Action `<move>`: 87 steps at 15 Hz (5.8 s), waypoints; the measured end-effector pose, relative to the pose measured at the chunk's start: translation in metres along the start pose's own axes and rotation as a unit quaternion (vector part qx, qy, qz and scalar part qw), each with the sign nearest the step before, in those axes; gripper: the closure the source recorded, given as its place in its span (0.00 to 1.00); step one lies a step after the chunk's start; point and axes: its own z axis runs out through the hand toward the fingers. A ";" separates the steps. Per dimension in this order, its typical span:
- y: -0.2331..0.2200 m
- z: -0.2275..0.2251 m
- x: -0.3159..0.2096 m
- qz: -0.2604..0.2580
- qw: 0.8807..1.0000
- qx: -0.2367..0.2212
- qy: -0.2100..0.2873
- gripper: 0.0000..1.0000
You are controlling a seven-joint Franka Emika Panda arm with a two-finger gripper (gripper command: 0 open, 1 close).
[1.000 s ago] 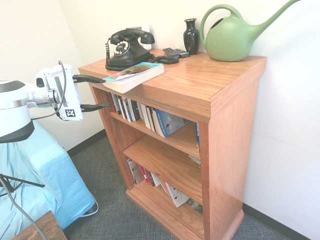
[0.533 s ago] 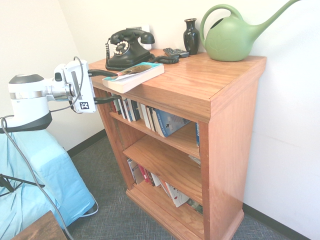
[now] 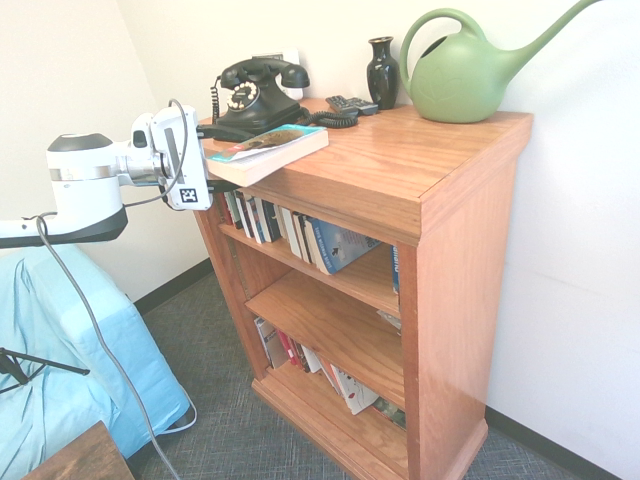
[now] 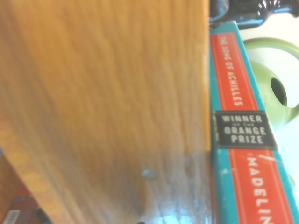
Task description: Organize the shelf
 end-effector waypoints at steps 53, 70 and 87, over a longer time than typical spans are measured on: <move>0.069 0.022 -0.225 0.356 0.877 0.187 -0.261 1.00; -0.030 0.110 -0.184 0.382 0.866 0.226 -0.230 1.00; -0.057 0.154 -0.157 0.440 0.838 0.239 -0.216 1.00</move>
